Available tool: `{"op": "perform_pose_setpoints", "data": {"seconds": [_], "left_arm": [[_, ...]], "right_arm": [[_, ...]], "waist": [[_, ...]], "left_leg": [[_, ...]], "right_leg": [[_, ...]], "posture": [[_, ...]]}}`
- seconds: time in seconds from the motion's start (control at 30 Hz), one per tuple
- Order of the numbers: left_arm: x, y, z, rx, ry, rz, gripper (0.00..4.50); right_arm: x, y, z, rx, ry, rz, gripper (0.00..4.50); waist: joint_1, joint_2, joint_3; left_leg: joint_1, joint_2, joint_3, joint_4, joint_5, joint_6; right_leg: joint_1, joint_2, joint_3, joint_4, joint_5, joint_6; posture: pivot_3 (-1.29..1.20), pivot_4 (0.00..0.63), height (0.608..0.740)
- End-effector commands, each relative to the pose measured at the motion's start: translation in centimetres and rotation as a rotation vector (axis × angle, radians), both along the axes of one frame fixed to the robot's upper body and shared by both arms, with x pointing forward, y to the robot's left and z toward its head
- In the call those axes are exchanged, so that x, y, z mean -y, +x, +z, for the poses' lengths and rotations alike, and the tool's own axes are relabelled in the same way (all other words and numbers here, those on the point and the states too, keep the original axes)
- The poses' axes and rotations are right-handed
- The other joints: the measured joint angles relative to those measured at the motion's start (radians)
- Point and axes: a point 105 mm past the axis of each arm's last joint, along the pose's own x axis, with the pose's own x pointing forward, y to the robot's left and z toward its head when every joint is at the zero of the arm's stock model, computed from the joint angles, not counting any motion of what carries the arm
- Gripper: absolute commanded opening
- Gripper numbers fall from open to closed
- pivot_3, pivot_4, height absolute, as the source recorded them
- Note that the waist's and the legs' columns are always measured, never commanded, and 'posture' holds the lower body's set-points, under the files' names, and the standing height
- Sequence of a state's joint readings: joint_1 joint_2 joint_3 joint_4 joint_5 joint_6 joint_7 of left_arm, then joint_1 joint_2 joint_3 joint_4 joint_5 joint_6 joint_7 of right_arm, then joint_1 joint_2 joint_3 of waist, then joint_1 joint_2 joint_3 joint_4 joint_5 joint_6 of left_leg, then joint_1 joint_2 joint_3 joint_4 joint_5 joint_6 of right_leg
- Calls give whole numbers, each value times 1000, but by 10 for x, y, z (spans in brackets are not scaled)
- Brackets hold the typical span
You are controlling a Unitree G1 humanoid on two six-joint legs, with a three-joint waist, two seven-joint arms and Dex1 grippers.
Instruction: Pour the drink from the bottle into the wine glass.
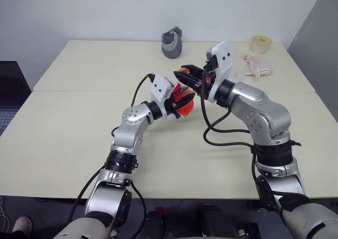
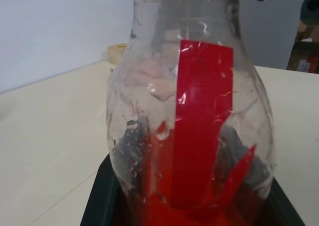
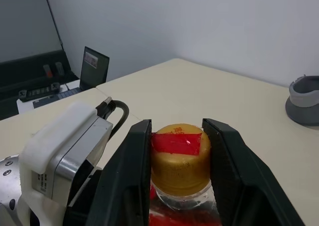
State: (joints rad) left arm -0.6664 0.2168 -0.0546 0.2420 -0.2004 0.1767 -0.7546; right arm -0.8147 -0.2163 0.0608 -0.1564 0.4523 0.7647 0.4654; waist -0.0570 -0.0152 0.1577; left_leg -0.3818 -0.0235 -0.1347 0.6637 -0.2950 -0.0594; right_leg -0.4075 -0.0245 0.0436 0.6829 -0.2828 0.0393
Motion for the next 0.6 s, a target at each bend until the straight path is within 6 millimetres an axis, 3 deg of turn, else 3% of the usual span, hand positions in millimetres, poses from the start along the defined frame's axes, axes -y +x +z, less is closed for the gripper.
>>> {"op": "perform_pose_setpoints", "data": {"seconds": [0.03, 0.33, 0.5, 0.6], "left_arm": [[-4, -22, 18, 63, -1, -62, 1402], [-18, -89, 30, 14, 34, -197, 1402], [-25, -107, 23, -24, 55, -194, 1402], [-32, -111, 18, -44, 61, -169, 1402]], "right_arm": [[-10, -19, 21, 93, 3, 143, 1248], [-11, -67, 18, 182, -185, 685, 1248], [-10, -71, 11, 174, -228, 773, 1248], [-4, -66, 13, 138, -211, 753, 2244]], "waist": [[-1, 0, 0], [0, 2, 1], [1, 2, 1], [1, 2, 1]], "left_leg": [[0, 0, 0, 0, 0, 0], [0, 1, 0, 0, -1, 2], [1, 1, 0, 0, -1, 2], [1, 2, 0, -1, -1, 2]], "right_leg": [[0, 0, 0, 0, 0, 0], [1, 0, 0, -1, 0, 0], [1, -1, 0, -1, 0, 0], [1, -1, 0, -1, 0, 0]], "posture": [[0, 150, 740], [0, 150, 740], [0, 150, 740], [0, 150, 740]]}}
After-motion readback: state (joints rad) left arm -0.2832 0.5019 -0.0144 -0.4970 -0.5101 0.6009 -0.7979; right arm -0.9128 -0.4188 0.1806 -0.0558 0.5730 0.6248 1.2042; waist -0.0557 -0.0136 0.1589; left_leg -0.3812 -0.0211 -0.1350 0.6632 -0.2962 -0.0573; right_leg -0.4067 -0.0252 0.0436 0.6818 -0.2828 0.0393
